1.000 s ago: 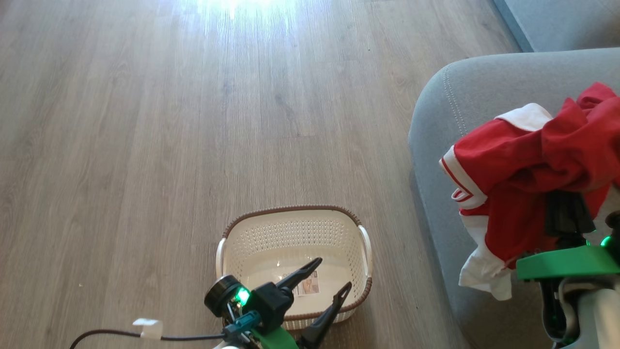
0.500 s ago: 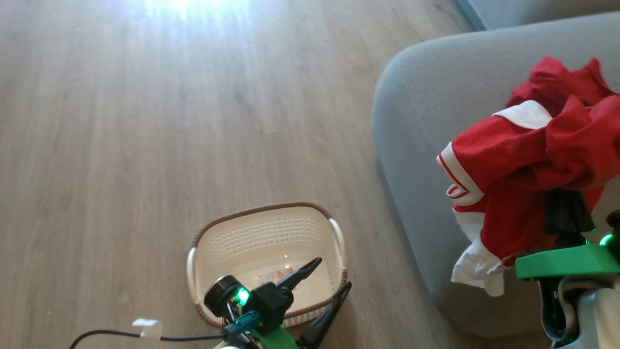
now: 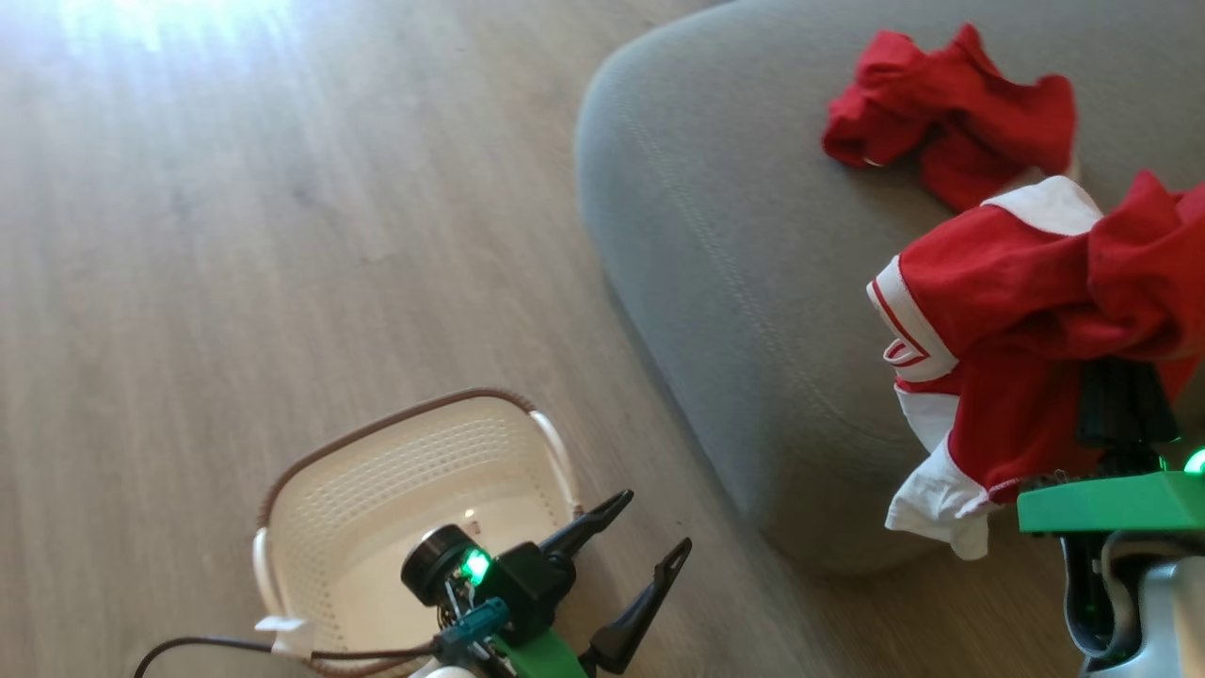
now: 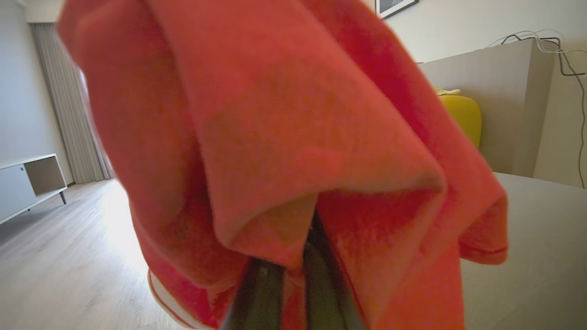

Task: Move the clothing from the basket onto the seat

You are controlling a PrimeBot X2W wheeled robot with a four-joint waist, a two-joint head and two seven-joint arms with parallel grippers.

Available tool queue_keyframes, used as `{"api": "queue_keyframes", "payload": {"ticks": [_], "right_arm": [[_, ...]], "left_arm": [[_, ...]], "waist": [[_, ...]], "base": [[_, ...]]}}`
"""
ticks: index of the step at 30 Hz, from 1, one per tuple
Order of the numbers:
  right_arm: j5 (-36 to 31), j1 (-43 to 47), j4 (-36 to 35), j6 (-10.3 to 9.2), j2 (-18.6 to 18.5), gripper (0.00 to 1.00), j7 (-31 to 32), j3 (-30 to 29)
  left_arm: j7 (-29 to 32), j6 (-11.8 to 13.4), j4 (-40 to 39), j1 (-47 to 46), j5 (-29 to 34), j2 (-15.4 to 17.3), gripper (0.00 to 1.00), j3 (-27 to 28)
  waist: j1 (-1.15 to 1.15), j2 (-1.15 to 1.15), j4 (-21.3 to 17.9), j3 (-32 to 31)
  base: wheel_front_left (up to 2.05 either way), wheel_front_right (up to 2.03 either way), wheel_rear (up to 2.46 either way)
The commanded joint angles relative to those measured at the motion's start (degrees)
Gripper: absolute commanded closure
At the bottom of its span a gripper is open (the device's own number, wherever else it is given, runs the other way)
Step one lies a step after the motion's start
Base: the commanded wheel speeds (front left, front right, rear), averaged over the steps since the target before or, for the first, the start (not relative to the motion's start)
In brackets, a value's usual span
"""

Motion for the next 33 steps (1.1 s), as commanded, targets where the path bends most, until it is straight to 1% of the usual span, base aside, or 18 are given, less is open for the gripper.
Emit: {"api": "queue_keyframes", "payload": {"ticks": [1, 7, 14, 22, 33], "right_arm": [[-0.06, -2.01, -2.45, 0.41, 0.00, 1.00, -0.37, 1.08], [0.04, -1.58, -3.06, 0.41, 0.51, 1.00, -0.37, 0.22], [0.61, 0.10, -5.04, 0.41, 1.18, 1.00, -0.37, -3.26], [0.76, 0.56, -6.20, 0.41, 1.50, 1.00, -0.37, -4.28], [-0.30, -1.66, -4.91, 0.41, 1.54, 1.00, -0.37, -4.36]], "left_arm": [[-0.30, -0.06, -2.01, -2.80, 0.22, -0.03, 0.00, 1.73], [-0.30, -0.06, -2.41, -3.28, 0.22, -0.05, 0.00, 1.21], [-0.30, -0.06, -2.13, -4.70, -0.40, -0.14, 0.00, -1.28], [-0.30, -0.06, -1.84, -5.88, -1.08, 0.28, 0.00, -2.45], [-0.30, -0.06, -2.25, -4.81, -0.41, 0.29, 0.00, -0.83]], "waist": [[0.00, 0.00, -2.89, 1.21], [0.00, 0.00, -6.42, 2.02], [0.00, 0.00, -7.17, 3.03], [0.00, 0.00, -7.46, 3.60], [0.00, 0.00, -7.49, 3.38]], "base": [[0.00, 0.00, 0.00], [0.00, 0.00, 0.00], [0.00, 0.00, 0.00], [0.00, 0.00, 0.00], [0.00, 0.00, 0.00]]}}
